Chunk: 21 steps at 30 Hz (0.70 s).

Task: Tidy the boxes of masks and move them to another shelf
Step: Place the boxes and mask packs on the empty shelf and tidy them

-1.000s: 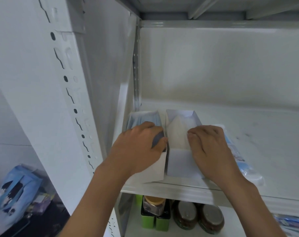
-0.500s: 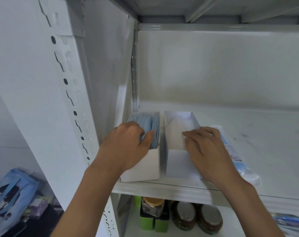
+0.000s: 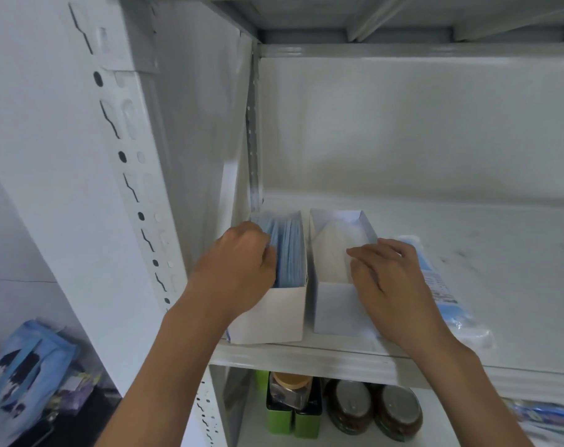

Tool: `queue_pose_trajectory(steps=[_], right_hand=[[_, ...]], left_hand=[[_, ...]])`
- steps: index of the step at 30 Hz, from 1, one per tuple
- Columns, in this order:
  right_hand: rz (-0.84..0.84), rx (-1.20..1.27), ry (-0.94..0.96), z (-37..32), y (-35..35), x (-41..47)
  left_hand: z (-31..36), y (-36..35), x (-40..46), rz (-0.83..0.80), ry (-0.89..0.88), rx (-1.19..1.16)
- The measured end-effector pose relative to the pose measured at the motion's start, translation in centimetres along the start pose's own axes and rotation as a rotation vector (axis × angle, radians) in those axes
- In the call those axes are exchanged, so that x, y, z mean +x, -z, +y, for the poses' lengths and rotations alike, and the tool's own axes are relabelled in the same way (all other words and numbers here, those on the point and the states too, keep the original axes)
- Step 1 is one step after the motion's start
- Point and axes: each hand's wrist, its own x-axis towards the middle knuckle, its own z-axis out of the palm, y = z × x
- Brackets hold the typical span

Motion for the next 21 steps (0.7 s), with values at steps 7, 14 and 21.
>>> queue_pose_trajectory(steps=[7,14,21], right_hand=[[-0.083,-0.153,-0.058,-1.0,0.8,0.0],[-0.183,-0.251,-0.085,-1.6,1.7,0.9],[-0.218,-0.308,-0.188,-2.4,2.5,2.9]], left_hand=[[0.1,-0.3,1.2,-0.061,0.033,0.026],[0.1,-0.6,2.0,0.043,0.196,-0.101],[0.4,-0.9,1.1,0.145,0.101,-0.129]])
